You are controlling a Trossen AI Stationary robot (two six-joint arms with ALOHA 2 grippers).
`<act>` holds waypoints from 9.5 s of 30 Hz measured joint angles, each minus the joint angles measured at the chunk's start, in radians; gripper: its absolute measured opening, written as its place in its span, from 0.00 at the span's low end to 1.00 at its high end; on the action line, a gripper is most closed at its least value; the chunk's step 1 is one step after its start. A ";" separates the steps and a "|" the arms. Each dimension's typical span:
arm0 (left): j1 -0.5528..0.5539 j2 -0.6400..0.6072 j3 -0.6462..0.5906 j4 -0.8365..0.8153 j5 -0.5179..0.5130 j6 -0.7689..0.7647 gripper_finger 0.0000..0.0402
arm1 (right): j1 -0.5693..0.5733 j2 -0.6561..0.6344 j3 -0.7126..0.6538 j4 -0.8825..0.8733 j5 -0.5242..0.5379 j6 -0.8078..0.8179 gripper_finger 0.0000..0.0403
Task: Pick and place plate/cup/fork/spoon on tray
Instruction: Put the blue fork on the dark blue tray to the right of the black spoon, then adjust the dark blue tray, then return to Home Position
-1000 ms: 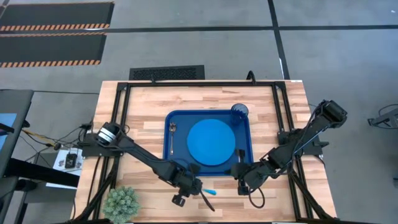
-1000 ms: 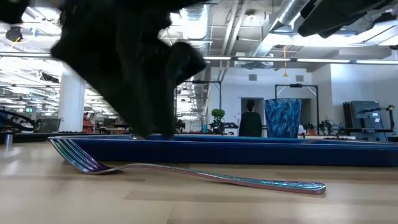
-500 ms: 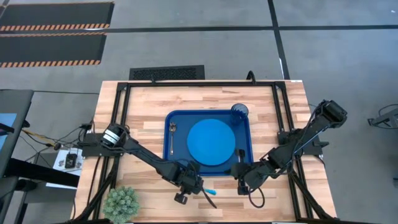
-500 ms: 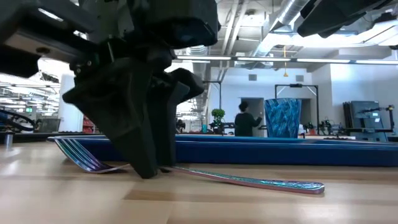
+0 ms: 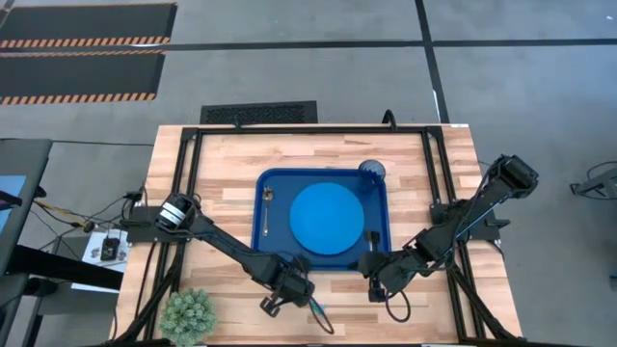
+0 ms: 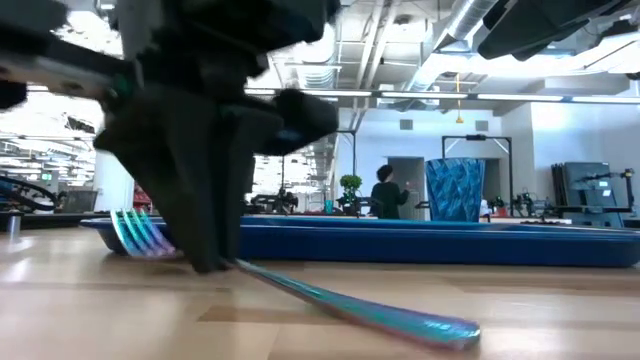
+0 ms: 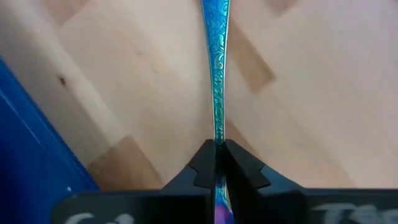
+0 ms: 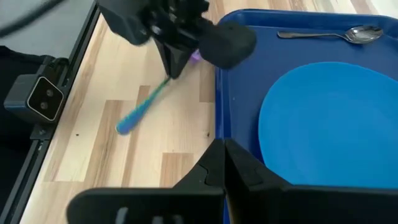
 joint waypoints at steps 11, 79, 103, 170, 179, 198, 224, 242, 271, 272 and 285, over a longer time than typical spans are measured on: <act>-0.057 0.000 0.143 -0.259 -0.008 0.202 0.01 | 0.000 0.000 0.000 -0.006 0.000 0.000 0.03; 0.444 -0.405 -0.179 -0.384 -0.130 1.188 0.03 | 0.004 0.000 -0.025 0.009 -0.005 -0.035 0.03; 0.584 -0.272 -0.198 -0.274 -0.027 1.521 0.00 | 0.004 0.000 -0.024 0.028 -0.005 -0.064 0.03; 0.522 -0.745 -0.683 0.385 0.107 0.340 0.00 | 0.011 0.000 -0.230 0.395 0.068 -0.283 0.01; 0.449 -1.020 -1.003 0.874 0.068 -0.015 0.00 | -0.053 -0.093 -0.346 0.533 0.064 -0.382 0.01; 0.238 -1.159 -1.137 0.442 0.031 -0.397 0.00 | 0.003 -0.425 -0.601 0.485 0.077 -0.206 0.00; 0.108 -0.861 -1.118 0.556 -0.108 -0.673 0.00 | 0.024 -0.425 -0.600 0.487 0.105 -0.187 0.00; 0.108 -0.890 -1.118 0.493 -0.100 -0.610 0.00 | 0.025 -0.434 -0.600 0.486 0.103 -0.202 0.01; 0.521 -1.397 -1.402 1.046 0.038 -0.237 0.00 | -0.713 -1.082 -0.834 0.458 -0.554 -0.506 0.01; 0.530 -1.421 -1.408 1.046 0.047 -0.231 0.00 | -0.726 -1.110 -0.852 0.464 -0.564 -0.506 0.01; 0.587 -1.783 -1.439 0.818 0.051 -0.214 0.00 | -0.763 -1.444 -0.929 0.305 -0.581 -0.495 0.01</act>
